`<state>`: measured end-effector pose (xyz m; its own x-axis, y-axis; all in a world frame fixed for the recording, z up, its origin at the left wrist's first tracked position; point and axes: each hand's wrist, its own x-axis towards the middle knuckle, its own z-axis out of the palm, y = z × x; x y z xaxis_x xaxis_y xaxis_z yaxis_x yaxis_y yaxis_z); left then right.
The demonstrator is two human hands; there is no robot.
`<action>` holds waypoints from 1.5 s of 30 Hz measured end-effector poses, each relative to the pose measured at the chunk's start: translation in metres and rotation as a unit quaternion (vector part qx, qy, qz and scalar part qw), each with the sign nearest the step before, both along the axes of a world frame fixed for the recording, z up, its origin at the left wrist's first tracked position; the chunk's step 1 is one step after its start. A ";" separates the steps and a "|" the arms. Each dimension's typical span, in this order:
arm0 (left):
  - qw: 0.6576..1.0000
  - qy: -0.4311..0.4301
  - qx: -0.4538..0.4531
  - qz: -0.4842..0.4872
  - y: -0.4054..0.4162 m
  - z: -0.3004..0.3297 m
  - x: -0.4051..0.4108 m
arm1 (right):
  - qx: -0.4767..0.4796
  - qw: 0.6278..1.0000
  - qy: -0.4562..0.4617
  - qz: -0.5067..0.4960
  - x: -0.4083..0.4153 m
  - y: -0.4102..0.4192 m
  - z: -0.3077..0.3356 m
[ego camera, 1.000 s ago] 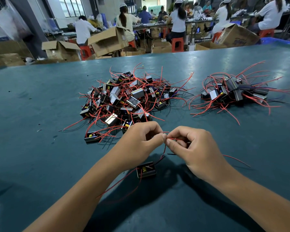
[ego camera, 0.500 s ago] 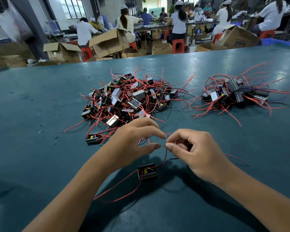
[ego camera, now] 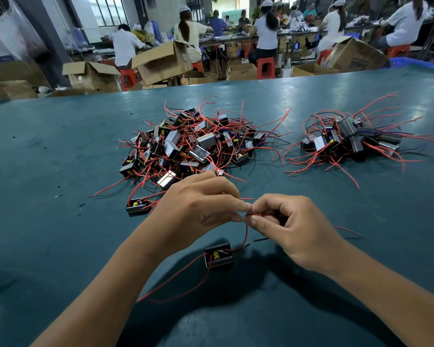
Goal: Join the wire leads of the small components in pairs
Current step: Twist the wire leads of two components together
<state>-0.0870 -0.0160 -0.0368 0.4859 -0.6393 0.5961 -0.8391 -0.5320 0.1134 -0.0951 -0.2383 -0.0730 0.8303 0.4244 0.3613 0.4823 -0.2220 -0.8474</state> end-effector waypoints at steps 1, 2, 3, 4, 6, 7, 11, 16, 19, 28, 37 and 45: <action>1.000 -0.003 0.002 -0.003 0.000 0.000 0.000 | 0.003 1.000 -0.001 0.001 0.000 0.000 0.000; 1.000 -0.004 0.004 -0.004 0.000 0.000 -0.001 | 0.004 1.000 -0.002 0.001 0.000 0.000 0.000; 1.000 -0.003 0.003 -0.005 0.000 -0.001 -0.001 | 0.004 1.000 -0.002 0.002 0.000 0.000 0.000; 1.000 -0.002 0.003 -0.005 0.001 -0.001 -0.001 | 0.004 1.000 -0.001 0.003 0.000 0.000 0.001; 1.000 0.003 0.001 -0.007 0.000 -0.002 -0.001 | 0.004 1.000 0.003 0.006 0.000 0.000 0.000; 1.000 0.006 0.000 -0.008 0.000 -0.002 -0.001 | 0.004 1.000 0.005 0.008 0.000 0.000 0.001; 1.000 0.019 -0.007 -0.009 0.000 -0.004 -0.002 | 0.005 1.000 0.013 0.011 -0.002 0.000 0.002; 0.999 0.044 -0.021 -0.014 0.000 -0.006 -0.001 | 0.007 1.000 0.008 0.014 -0.003 0.001 0.002; 0.998 0.053 -0.030 -0.015 0.000 -0.007 -0.001 | 0.009 1.000 0.008 0.015 -0.003 0.002 0.002; 0.976 0.204 -0.079 -0.017 -0.006 -0.007 -0.005 | -0.003 0.999 -0.027 0.020 -0.006 0.002 0.005; 0.939 0.327 -0.103 0.029 -0.014 -0.008 -0.011 | -0.025 0.997 -0.064 -0.016 -0.007 0.002 0.006; 0.925 0.360 -0.117 0.026 -0.012 -0.003 -0.013 | -0.026 0.998 -0.051 -0.025 -0.006 0.004 0.005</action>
